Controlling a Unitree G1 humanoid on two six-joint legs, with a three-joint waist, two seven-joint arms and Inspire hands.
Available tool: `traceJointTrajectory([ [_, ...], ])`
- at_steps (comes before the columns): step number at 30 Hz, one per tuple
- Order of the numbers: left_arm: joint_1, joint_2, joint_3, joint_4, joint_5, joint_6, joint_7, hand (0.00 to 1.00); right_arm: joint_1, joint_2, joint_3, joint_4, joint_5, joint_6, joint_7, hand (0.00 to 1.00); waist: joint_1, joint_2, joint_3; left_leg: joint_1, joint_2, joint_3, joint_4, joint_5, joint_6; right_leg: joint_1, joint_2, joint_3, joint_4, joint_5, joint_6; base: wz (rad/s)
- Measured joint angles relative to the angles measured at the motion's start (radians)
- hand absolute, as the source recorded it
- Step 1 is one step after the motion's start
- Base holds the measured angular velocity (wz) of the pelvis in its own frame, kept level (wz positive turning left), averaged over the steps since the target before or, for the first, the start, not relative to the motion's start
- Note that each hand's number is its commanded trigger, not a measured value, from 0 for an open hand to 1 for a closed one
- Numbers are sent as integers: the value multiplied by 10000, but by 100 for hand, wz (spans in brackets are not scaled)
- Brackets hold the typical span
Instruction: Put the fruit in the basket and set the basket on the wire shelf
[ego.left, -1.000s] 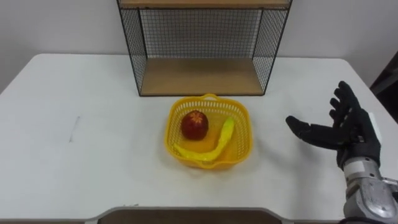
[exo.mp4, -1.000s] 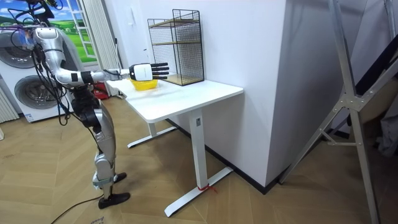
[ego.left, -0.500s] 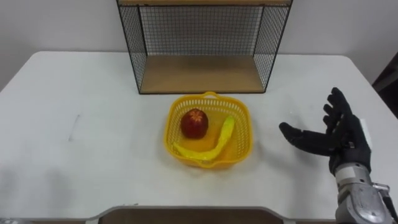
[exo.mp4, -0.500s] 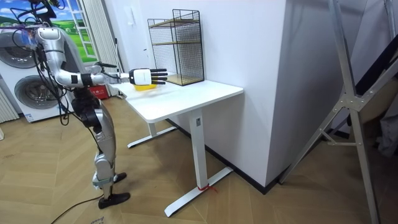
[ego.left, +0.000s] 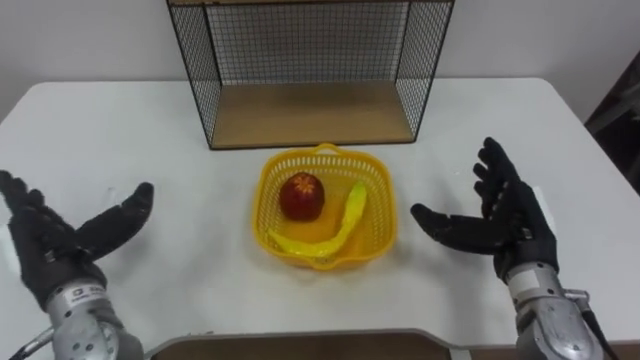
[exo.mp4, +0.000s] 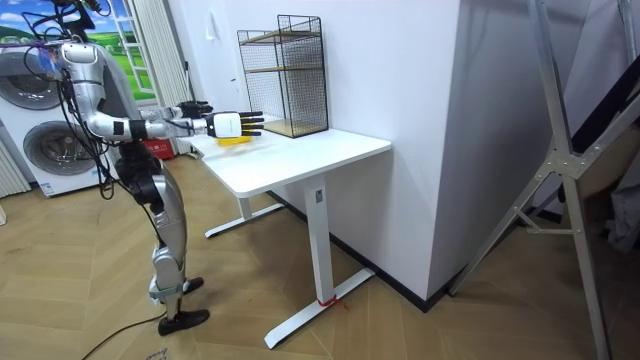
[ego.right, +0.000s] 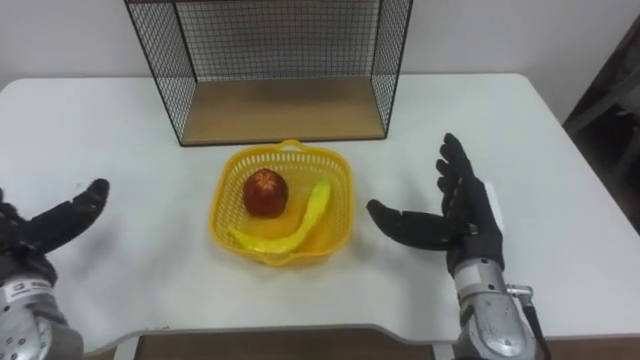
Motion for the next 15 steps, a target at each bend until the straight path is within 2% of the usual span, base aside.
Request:
traceJointTrajectory([
  [2, -48, -38, -259, 120, -232, -5, -579, 0, -120, 26, 101, 244, 133, -11, 185, 0, 4, -7, -11, -57, -1, 21, -7, 0, 2, -33, -8, 1, 14, 0, 0, -2],
  [8, -63, -118, -1131, 540, -1228, 2, -2272, 0, -304, 469, 530, 870, 1875, -25, 785, 0, -155, 41, 28, -43, 21, 90, 5, 0, 1, -5, 6, 63, 6, 1, -1, -2],
  [11, -63, -119, -1224, 585, -1406, 2, -3086, 0, -323, 654, 614, 869, 2520, -28, 1043, 0, -213, 102, 47, -54, 19, 102, 10, 0, 2, -40, 6, 86, 17, 1, -1, -2],
  [15, -55, -123, -1386, 731, -1586, 33, -3912, 0, -325, 670, 845, 869, 3190, -32, 1402, 0, -234, 137, 34, -76, 23, 152, 8, 0, 1, -89, 12, 145, 24, 1, -1, -3],
])
